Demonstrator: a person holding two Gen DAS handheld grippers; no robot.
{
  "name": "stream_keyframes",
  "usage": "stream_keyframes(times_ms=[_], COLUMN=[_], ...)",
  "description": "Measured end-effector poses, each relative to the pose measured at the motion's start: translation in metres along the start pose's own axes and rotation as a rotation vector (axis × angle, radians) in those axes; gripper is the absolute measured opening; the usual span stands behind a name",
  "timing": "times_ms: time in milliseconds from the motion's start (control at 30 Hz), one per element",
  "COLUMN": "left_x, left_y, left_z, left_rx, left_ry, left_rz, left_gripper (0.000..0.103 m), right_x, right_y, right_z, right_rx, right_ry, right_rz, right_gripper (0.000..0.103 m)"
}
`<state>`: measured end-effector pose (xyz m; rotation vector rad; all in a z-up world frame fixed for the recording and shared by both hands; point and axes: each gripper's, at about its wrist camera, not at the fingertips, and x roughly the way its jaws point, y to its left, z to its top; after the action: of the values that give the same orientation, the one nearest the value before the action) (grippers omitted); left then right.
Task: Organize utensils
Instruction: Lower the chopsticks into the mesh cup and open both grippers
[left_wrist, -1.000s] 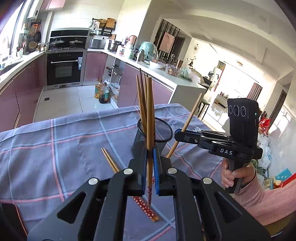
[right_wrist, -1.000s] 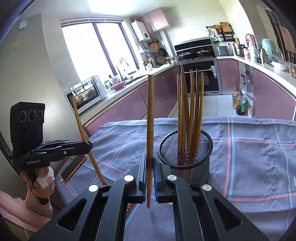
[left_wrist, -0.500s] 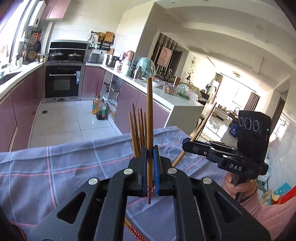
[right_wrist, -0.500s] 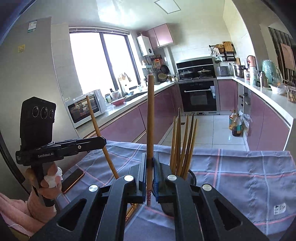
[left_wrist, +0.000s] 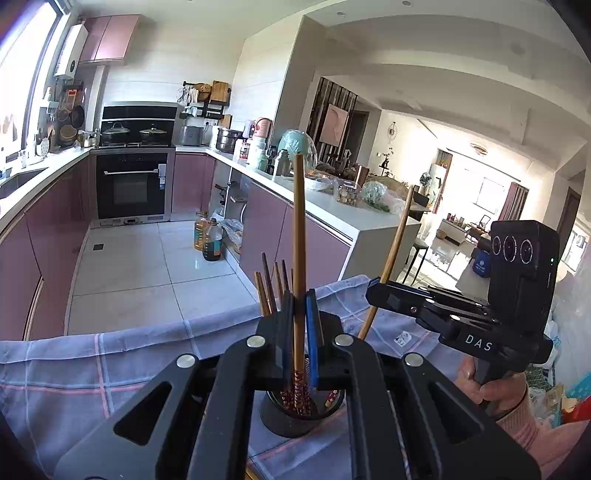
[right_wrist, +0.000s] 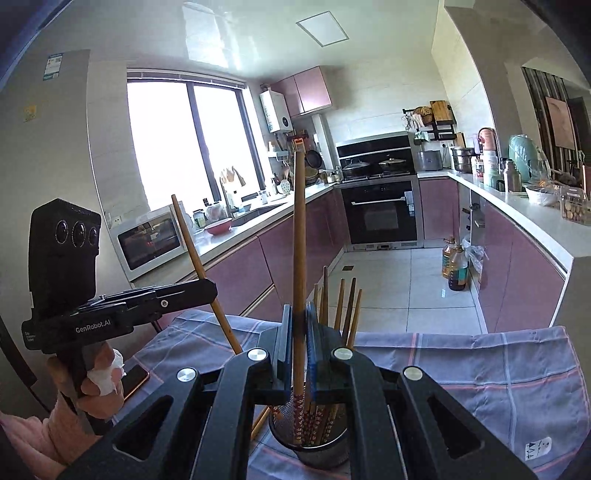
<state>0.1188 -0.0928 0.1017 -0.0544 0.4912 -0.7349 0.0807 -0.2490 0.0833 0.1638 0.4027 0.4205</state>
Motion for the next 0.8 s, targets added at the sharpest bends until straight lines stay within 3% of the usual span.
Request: stream_keyframes(times_ms=[467,800], left_x=[0.058,0.087], left_y=[0.007,0.022], left_z=[-0.036,-0.041], left_rx=[0.047,0.019], left_ry=[0.242,0.292], left_rz=[0.002,0.031], left_gripper=[0.007,0.008], right_x=[0.044,0.069], right_y=[-0.008,-0.019], right_z=[-0.032,-0.044], right_rx=[0.039,0.081], right_ry=[0.198,0.257], right_rz=[-0.011,-0.041], right_gripper=[0.006,0.006])
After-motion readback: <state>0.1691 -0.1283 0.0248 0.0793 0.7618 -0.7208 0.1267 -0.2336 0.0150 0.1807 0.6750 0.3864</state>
